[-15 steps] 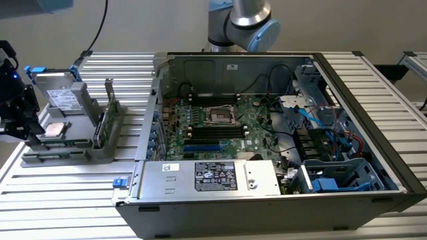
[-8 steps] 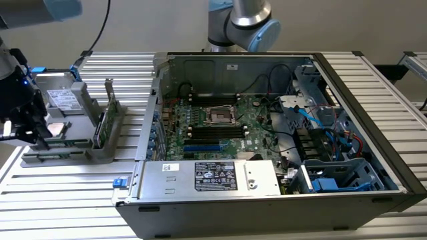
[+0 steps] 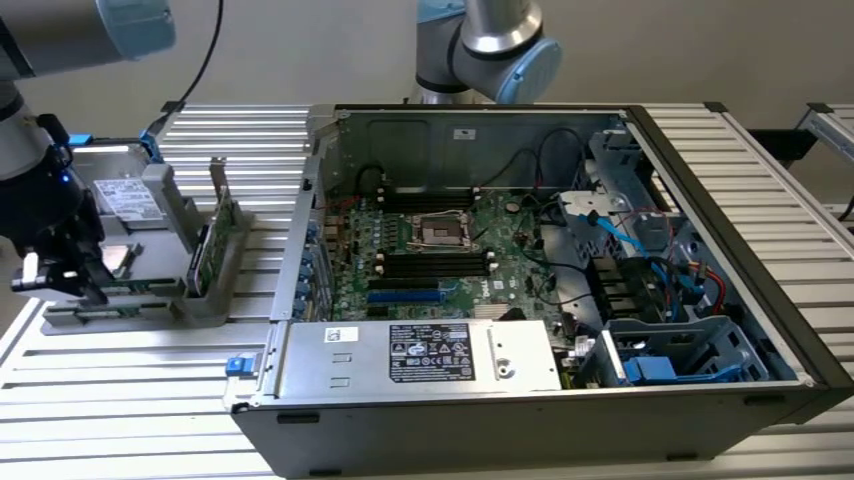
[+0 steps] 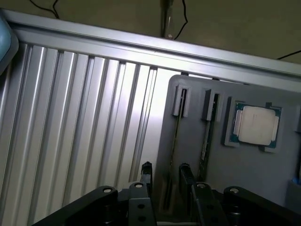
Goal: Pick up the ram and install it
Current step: 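Pick up the ram and move it above insertion slot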
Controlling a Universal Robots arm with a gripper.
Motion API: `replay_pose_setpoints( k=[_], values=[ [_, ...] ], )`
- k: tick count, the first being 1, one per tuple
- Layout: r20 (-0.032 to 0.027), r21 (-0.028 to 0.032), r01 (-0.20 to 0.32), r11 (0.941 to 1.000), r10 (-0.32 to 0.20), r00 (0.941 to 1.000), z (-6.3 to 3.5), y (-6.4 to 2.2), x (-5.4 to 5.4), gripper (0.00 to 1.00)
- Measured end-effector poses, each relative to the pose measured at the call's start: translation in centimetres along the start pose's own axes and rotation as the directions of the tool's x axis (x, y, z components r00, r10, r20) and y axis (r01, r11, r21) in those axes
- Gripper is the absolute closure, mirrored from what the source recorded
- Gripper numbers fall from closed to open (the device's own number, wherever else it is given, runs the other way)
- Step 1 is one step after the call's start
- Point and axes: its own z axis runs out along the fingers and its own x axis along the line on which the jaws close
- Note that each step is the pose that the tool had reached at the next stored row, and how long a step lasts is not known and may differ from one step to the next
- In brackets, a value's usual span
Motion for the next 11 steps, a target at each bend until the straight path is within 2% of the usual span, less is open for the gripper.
replay_pose_setpoints(
  k=[8, 11],
  values=[
    [-0.0008, -0.0001, 0.000, 1.0000, 0.000, 1.0000, 1.45, -0.27, -0.1, 0.64],
    [-0.0028, -0.0003, 0.000, 1.0000, 0.000, 1.0000, 1.93, -0.42, -0.3, 0.64]
  ],
)
